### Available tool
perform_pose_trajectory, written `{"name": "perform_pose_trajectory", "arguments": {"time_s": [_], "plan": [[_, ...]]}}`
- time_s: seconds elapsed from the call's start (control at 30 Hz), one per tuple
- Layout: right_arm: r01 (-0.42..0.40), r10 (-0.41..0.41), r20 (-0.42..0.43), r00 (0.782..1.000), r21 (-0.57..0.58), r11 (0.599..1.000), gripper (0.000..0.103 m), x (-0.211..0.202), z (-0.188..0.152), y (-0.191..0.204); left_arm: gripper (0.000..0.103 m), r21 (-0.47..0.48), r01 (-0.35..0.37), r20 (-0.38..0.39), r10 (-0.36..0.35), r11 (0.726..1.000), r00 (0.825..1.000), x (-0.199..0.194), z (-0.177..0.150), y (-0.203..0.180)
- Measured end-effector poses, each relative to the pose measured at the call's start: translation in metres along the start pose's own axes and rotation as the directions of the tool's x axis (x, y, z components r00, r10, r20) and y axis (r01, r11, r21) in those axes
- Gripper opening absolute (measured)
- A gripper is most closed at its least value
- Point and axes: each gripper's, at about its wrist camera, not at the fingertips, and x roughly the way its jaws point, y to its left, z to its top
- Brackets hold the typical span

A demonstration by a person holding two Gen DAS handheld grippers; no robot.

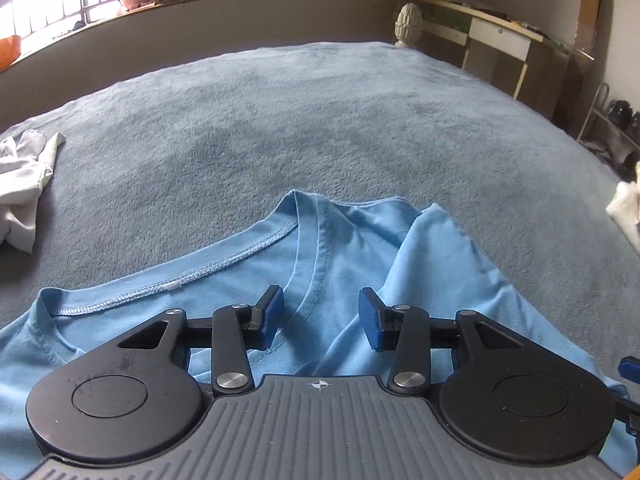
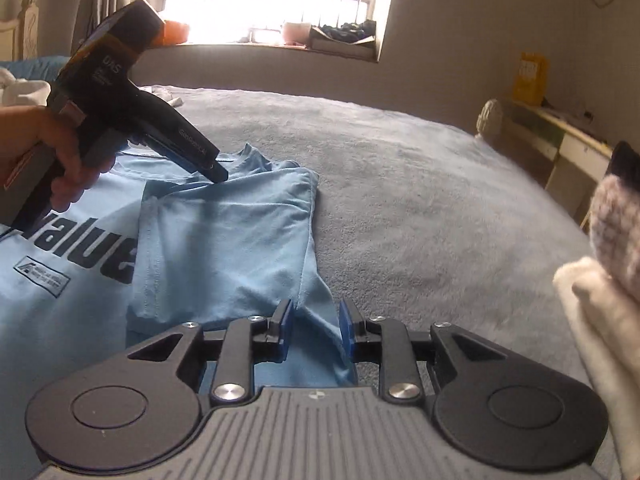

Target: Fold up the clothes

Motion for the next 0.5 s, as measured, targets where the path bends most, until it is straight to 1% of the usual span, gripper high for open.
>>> {"name": "perform_pose_trajectory", "arguments": {"time_s": [0.03, 0.13, 0.2, 0.23, 0.33, 0.4, 0.5], "plan": [[0.000, 0.000, -0.006, 1.000, 0.006, 1.000, 0.025, 0.003, 0.000, -0.002, 0.041, -0.008, 0.001, 0.002, -0.001, 1.000, 1.000, 0.000, -0.001, 0.002], [0.012, -0.009, -0.039, 0.999, 0.093, 0.996, 0.003, 0.012, -0.002, -0.014, 0.041, -0.003, 0.004, 0.014, -0.004, 1.000, 1.000, -0.001, -0.007, 0.006], [0.036, -0.026, -0.058, 0.998, 0.182, 0.983, 0.001, 0.015, -0.007, -0.026, 0.041, 0.000, 0.008, 0.021, -0.008, 1.000, 1.000, -0.002, -0.009, 0.008], [0.050, -0.033, -0.076, 0.997, 0.239, 0.970, 0.000, 0.018, -0.011, -0.034, 0.041, -0.003, 0.010, 0.025, -0.010, 1.000, 1.000, -0.002, -0.010, 0.008], [0.045, -0.011, -0.090, 0.996, 0.379, 0.924, 0.000, 0.018, -0.021, -0.054, 0.041, -0.032, 0.023, 0.034, -0.022, 0.999, 0.999, -0.003, -0.009, 0.012], [0.018, 0.014, -0.072, 0.997, 0.425, 0.905, 0.000, 0.012, -0.022, -0.060, 0.041, -0.068, 0.042, 0.041, -0.039, 0.997, 0.998, -0.006, -0.008, 0.018], [-0.080, 0.092, -0.010, 0.996, 0.410, 0.908, 0.001, -0.001, -0.016, -0.062, 0.041, -0.101, 0.072, 0.054, -0.067, 0.992, 0.996, -0.014, -0.006, 0.027]]}}
